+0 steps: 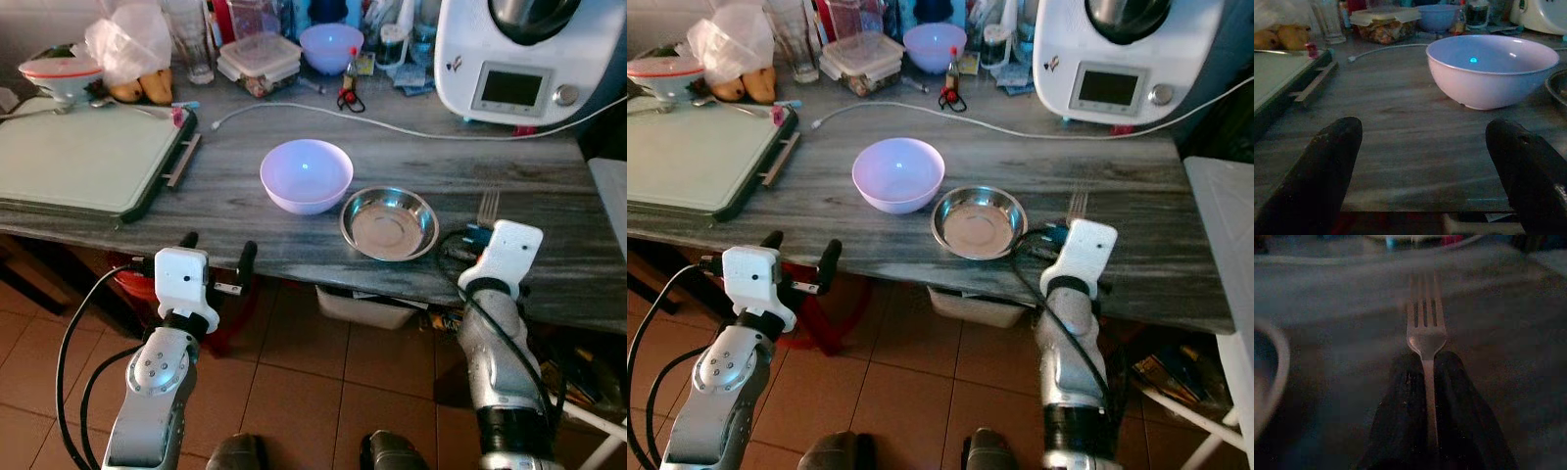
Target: Setting the table
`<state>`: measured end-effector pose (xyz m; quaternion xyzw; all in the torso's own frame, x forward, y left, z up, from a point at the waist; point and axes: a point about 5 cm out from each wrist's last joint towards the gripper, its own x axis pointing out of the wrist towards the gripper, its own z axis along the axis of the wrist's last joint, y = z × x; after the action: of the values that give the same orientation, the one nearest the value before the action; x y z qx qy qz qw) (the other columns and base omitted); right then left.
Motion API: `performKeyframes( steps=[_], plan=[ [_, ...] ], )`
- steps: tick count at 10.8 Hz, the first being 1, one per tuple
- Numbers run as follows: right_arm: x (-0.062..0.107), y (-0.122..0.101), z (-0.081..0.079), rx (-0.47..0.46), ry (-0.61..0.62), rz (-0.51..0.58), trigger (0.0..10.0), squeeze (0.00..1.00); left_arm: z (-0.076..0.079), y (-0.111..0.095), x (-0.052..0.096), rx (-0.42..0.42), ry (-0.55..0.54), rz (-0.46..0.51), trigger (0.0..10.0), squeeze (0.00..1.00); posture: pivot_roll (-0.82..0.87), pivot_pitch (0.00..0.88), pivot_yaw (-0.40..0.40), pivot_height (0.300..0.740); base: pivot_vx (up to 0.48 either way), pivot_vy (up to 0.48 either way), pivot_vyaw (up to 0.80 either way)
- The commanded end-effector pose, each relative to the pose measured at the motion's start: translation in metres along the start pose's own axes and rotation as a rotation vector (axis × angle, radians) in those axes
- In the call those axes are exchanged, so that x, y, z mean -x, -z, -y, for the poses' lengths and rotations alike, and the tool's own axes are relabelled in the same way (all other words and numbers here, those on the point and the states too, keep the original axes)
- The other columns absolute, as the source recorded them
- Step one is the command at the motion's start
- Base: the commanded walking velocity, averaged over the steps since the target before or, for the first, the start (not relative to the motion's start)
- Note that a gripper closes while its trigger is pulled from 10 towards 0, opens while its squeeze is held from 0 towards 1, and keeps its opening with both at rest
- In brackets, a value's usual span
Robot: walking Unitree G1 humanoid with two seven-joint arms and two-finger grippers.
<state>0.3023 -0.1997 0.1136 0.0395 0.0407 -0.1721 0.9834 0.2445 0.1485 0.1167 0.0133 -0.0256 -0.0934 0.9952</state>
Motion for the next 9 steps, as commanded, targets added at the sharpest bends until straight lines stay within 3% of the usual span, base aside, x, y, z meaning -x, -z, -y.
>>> performKeyframes(
  steps=[1, 5, 8, 9],
  plan=[
    [-0.003, 0.007, 0.003, -0.022, 0.019, -0.045, 10.0, 0.00, 0.001, -0.002, 0.002, -0.001, 0.009, -0.001, 10.0, 0.00, 0.03, 0.152, 0.039, 0.740, 0.000, 0.000, 0.00],
    [-0.016, 0.008, -0.013, -0.081, -0.023, -0.091, 10.0, 0.00, 0.001, -0.002, 0.004, -0.002, 0.026, -0.009, 10.0, 0.00, 0.04, 0.158, 0.042, 0.740, 0.000, 0.000, 0.00],
    [-0.014, 0.015, -0.023, -0.082, -0.057, -0.134, 10.0, 0.00, 0.001, -0.002, 0.005, -0.002, 0.035, -0.015, 10.0, 0.00, 0.05, 0.160, 0.042, 0.740, 0.000, 0.000, 0.00],
    [-0.013, 0.016, -0.023, -0.082, -0.057, -0.137, 10.0, 0.86, 0.001, -0.002, 0.005, -0.001, 0.036, -0.016, 10.0, 0.00, 0.04, 0.162, 0.041, 0.740, 0.000, 0.000, 0.00]
  ],
)
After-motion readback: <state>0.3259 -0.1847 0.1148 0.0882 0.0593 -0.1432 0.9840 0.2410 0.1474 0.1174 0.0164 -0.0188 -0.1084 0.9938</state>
